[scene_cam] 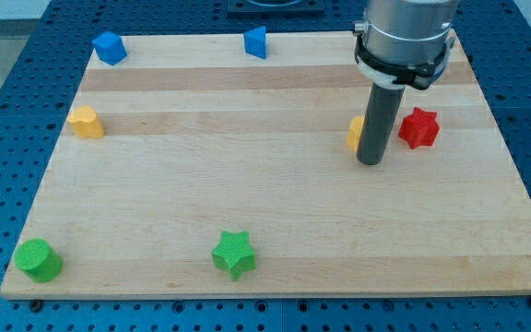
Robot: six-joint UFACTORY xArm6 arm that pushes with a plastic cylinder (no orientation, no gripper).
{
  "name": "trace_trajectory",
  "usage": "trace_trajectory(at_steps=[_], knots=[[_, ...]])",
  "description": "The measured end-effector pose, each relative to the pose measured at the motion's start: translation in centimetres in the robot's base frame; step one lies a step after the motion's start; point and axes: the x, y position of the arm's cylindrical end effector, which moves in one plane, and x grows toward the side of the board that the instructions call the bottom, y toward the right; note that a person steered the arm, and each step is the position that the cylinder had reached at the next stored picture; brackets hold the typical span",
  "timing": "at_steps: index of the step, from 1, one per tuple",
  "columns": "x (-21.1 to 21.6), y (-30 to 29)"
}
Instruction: Place yourself at the bottom center of the board
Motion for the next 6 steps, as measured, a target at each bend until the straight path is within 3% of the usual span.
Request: trace_trajectory(at_steps=[2,4,6], knots=[[0.8,0.0],[11.2,-1.3],[15.5,-8.3]])
